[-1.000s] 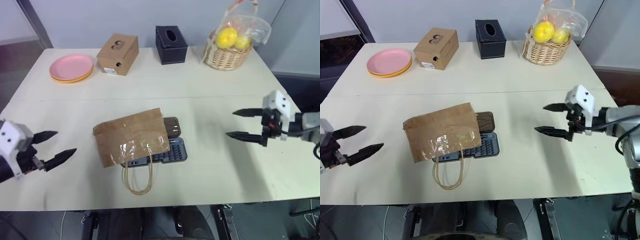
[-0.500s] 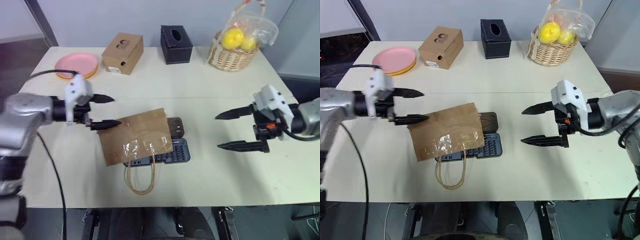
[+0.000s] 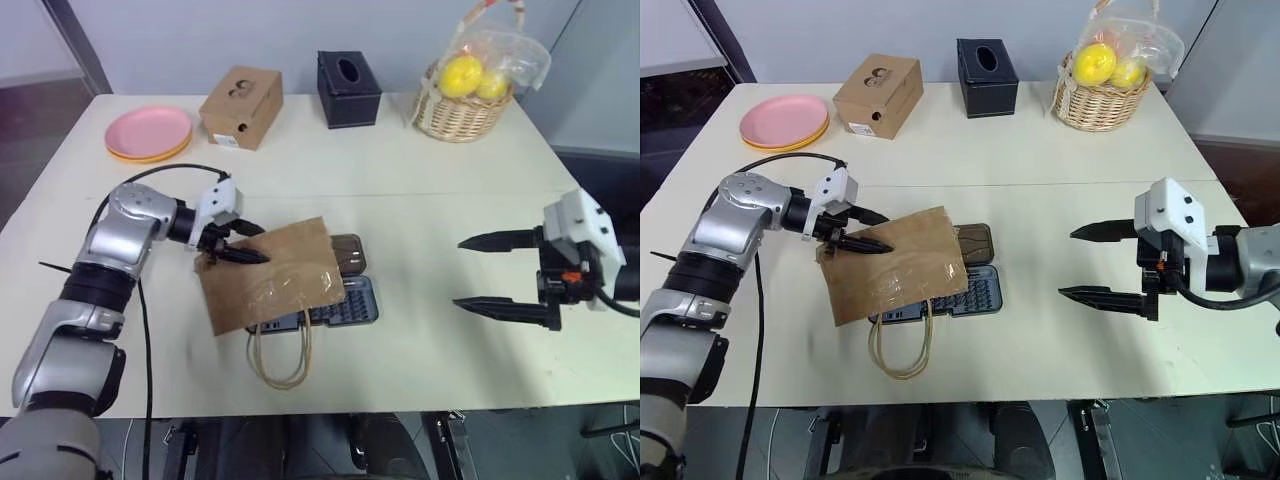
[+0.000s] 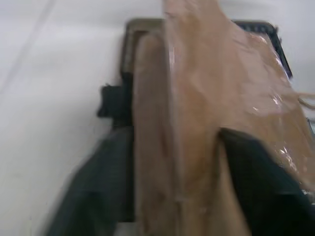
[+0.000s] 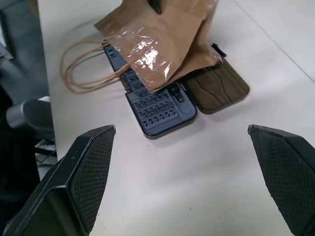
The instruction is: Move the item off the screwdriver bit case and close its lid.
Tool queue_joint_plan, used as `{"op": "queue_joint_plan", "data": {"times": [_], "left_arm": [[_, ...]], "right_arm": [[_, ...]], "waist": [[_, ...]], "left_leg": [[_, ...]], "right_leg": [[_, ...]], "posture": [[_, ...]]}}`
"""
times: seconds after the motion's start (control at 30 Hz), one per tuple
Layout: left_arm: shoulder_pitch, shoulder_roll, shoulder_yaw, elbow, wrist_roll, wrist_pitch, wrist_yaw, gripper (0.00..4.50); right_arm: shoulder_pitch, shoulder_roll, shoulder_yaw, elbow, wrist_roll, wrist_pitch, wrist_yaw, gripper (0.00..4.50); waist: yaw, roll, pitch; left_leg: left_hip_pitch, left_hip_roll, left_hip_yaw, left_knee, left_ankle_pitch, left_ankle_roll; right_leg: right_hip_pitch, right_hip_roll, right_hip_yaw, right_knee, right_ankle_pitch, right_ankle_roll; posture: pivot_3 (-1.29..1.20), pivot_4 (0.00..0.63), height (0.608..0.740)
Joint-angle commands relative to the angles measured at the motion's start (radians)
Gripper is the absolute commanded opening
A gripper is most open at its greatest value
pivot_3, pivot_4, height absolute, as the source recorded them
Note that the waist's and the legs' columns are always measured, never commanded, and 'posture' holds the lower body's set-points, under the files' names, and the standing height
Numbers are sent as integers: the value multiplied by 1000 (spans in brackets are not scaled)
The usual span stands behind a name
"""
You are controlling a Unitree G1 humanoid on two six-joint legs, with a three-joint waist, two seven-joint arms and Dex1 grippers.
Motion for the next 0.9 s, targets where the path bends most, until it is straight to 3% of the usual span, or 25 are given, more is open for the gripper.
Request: {"op": "queue_joint_plan", "data": {"times": [0.03, 0.07, 0.2, 0.33, 0.5, 0.67, 0.77, 0.9], "left_arm": [[-7, 29, 35, 0, 20, -30, -1, 540], [3, 50, 46, -10, 23, -23, 3, 12], [61, 157, 101, -77, 11, 14, 0, 12], [227, 328, 269, -184, -31, 82, 63, 12], [482, 441, 499, -211, -42, 117, 186, 12], [650, 436, 685, -101, -22, 95, 376, 12], [687, 414, 734, -103, -63, 126, 404, 12], [692, 379, 776, -240, -194, 251, 356, 12]], "right_arm": [[-3, 3, -37, -19, 17, -20, -19, 4500], [-8, 5, -27, -9, 12, -29, -23, 4500], [-27, 11, 19, 21, -3, -62, -37, 4500], [-63, 24, 87, 50, -14, -101, -35, 4500], [-117, 42, 160, 102, -38, -137, -35, 4500], [-171, 71, 242, 143, -73, -171, -28, 4500], [-190, 79, 271, 160, -95, -188, -22, 4500], [-224, 82, 291, 189, -105, -196, -12, 4500]], "waist": [[-3, 0, 0], [-4, 0, 0], [-12, 0, 0], [-19, -1, 0], [-12, -1, 1], [-9, -1, 1], [-5, -1, 1], [-2, -1, 1]], "left_leg": [[0, 0, 0, 0, 0, 0], [0, 0, -1, 0, 0, 0], [2, 1, -2, 0, 0, 0], [2, 3, -2, 0, 0, 0], [2, 5, -2, 0, 0, 0], [3, 5, -2, 0, 0, 0], [3, 5, -1, 0, 0, 0], [2, 5, -1, 1, 0, 0]], "right_leg": [[0, 0, 0, 0, 0, 0], [0, 0, 0, 1, 0, 0], [-1, 0, 0, 3, 0, 0], [-4, 1, 2, 8, 0, 0], [-4, 0, 1, 9, -1, 0], [-4, -1, 1, 9, -1, -1], [-4, -1, 1, 9, -1, -1], [-4, -2, 0, 9, -1, -1]], "posture": [[0, 150, 740], [0, 150, 740], [0, 150, 740], [0, 150, 740], [0, 150, 740], [0, 150, 740], [0, 150, 740], [0, 150, 740]]}}
